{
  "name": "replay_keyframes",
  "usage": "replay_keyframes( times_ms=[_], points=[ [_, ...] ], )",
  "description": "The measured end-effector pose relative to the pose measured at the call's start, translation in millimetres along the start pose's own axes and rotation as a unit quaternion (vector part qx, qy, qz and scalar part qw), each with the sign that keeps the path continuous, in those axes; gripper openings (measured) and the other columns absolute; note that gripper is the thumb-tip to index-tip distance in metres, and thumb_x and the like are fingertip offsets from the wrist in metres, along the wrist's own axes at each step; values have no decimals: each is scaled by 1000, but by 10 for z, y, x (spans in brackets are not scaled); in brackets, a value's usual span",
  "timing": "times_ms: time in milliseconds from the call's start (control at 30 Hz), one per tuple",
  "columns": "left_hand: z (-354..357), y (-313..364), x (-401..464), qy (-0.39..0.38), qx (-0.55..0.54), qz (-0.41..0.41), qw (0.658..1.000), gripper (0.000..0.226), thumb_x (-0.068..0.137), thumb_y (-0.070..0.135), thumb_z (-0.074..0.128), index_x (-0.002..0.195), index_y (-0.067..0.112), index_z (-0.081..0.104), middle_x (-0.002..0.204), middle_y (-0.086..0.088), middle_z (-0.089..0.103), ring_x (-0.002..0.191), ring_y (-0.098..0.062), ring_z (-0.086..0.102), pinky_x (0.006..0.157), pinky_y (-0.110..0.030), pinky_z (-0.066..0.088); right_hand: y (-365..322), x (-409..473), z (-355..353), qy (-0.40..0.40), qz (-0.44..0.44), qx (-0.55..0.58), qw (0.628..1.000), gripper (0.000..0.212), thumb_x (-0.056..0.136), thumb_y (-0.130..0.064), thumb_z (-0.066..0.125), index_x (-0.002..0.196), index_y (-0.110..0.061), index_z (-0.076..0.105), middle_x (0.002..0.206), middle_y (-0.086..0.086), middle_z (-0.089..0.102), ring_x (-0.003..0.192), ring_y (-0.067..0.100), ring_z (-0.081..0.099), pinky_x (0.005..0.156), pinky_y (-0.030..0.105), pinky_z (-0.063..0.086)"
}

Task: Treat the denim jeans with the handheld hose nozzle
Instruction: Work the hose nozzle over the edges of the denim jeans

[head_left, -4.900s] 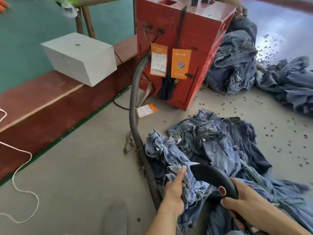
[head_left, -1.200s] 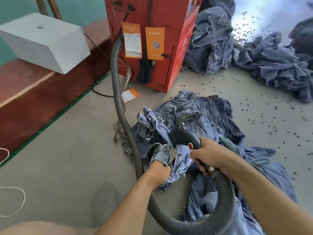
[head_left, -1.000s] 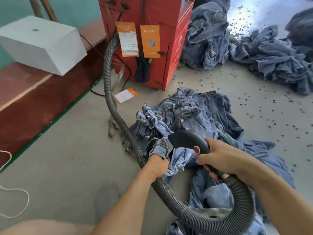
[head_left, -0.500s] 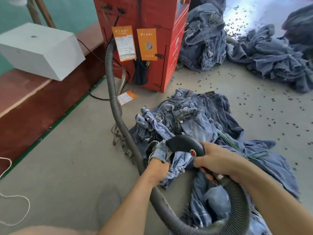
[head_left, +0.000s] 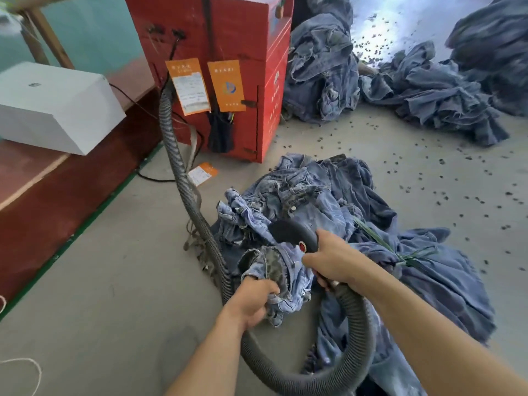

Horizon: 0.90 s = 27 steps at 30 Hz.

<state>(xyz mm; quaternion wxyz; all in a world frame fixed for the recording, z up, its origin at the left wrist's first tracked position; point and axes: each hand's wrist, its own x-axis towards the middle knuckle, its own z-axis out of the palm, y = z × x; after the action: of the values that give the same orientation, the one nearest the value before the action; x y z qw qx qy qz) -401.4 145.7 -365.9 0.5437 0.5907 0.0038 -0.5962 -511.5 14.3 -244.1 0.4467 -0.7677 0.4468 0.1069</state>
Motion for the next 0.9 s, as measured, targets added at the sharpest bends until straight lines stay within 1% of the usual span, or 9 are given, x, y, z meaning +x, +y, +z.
replay_keyframes(
  times_ms=[100,233,333,500,567,667,767,800,900],
  points=[
    [-27,-6,49,2,-20,5,1000,37,89,-23,44,110,-6,69,98,-21,77,78,-30,76,60,-35,61,109,-49,-115,47,5,22,999,22,89,-19,64,106,-14,50,78,16,72,59,27,63,61,48,59],
    [-37,24,112,30,39,28,998,35,90,-19,45,108,0,68,110,-23,73,104,-41,70,83,-48,62,268,-289,-142,-74,9,41,996,25,82,-17,63,103,-13,50,58,6,65,44,23,58,45,34,52],
    [7,-47,123,38,109,60,992,43,90,-19,43,118,4,66,121,-28,69,117,-47,64,104,-61,51,153,-133,-84,-60,1,46,997,21,87,-11,61,105,-10,50,62,7,63,44,19,56,47,33,52],
    [-23,5,106,28,216,77,973,30,91,-6,45,108,9,66,95,-15,65,82,-27,58,78,-39,52,149,-140,-248,-44,15,123,991,25,87,-9,62,109,-10,50,59,5,60,43,20,52,47,32,49],
    [-13,56,98,39,219,97,970,36,91,-8,44,113,11,67,97,-11,68,83,-23,58,77,-35,53,198,-240,-274,-59,16,110,992,24,83,-14,62,104,-13,51,61,5,60,46,21,53,48,34,49],
    [13,41,107,67,156,128,977,47,86,-16,44,108,15,72,98,-6,74,80,-13,66,70,-26,57,164,-238,-213,-75,9,82,994,22,84,-11,62,103,-10,50,62,8,61,46,23,53,48,34,49],
    [21,29,175,76,-9,88,993,22,89,-4,67,82,12,81,85,-6,77,75,-16,74,64,-28,58,160,-213,-155,-48,5,115,992,22,88,-9,62,106,-10,49,65,9,60,49,23,54,49,34,49],
    [27,38,196,80,-67,81,991,8,91,9,75,87,11,81,89,-6,79,81,-19,77,69,-31,60,188,-241,-169,-36,8,147,989,23,88,-10,63,106,-10,50,65,9,59,49,23,53,49,35,49],
    [26,75,288,146,-126,79,978,22,87,21,82,105,10,77,105,-8,80,97,-24,77,87,-41,61,317,-404,-251,-18,5,230,973,30,82,-18,70,103,-11,50,63,13,57,47,25,50,45,34,45]
  ],
)
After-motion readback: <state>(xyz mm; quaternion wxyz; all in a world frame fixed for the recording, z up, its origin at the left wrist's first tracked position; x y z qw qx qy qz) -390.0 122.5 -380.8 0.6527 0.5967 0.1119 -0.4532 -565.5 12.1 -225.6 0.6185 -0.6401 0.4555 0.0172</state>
